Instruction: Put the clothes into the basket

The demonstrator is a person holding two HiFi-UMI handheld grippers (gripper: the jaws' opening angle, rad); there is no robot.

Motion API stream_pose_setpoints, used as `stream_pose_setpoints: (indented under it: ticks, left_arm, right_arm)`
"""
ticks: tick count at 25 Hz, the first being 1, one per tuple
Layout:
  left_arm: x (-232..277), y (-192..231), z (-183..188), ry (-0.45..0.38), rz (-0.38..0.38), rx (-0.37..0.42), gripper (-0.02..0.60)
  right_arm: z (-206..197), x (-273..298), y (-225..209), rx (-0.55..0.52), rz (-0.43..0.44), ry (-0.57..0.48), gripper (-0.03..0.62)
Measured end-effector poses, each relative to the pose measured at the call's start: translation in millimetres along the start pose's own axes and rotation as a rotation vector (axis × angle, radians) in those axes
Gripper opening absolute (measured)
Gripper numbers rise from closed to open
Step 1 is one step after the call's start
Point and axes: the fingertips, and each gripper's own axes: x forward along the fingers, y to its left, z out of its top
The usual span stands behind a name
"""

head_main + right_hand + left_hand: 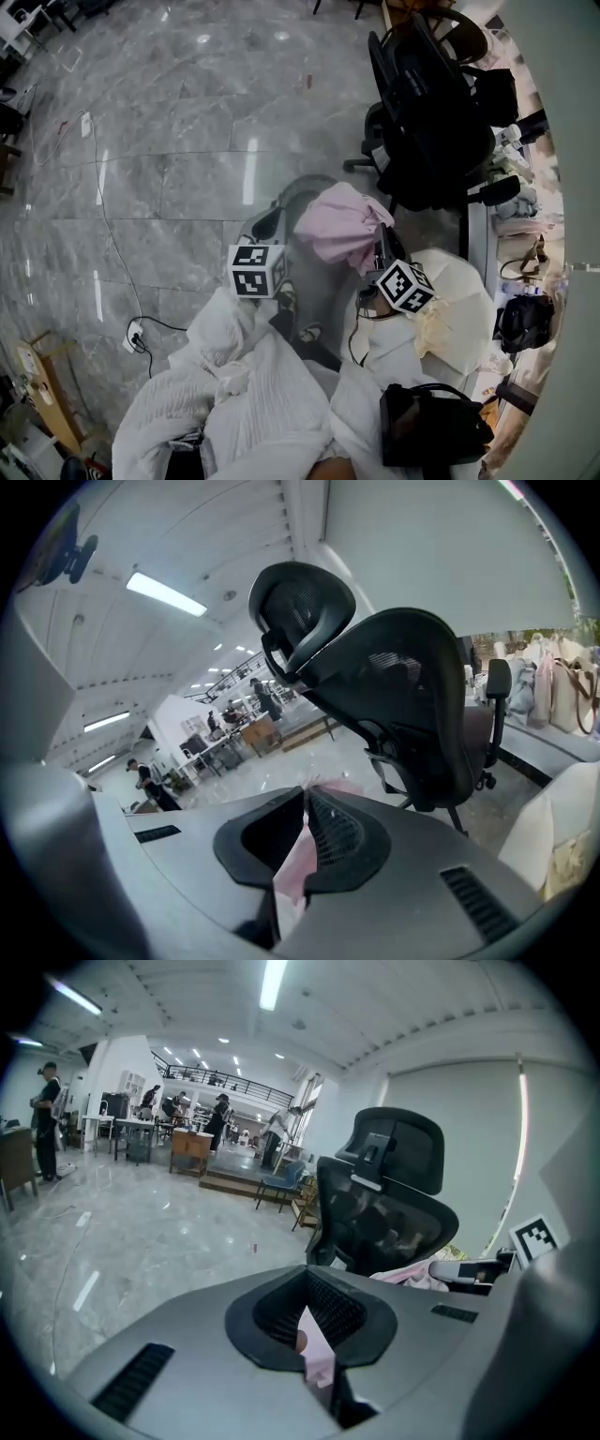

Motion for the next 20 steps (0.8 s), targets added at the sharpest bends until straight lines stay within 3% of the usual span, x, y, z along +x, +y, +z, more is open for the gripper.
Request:
stream_pose_setpoints:
  ticks: [9, 20]
  left_arm:
    - [31.4, 30.0, -20.4, 0.046, 0.021, -0.021, 0.006]
    - [86.3, 64.0, -78.7, 0.143, 0.039, -0.062, 0.006]
  right_arm:
    - [-30.2, 58.7, 8.8, -0.001, 0.026, 0.059, 0.034]
    - [-113.0, 135.2, -31.6, 0.012, -0.014, 0.186, 0.034]
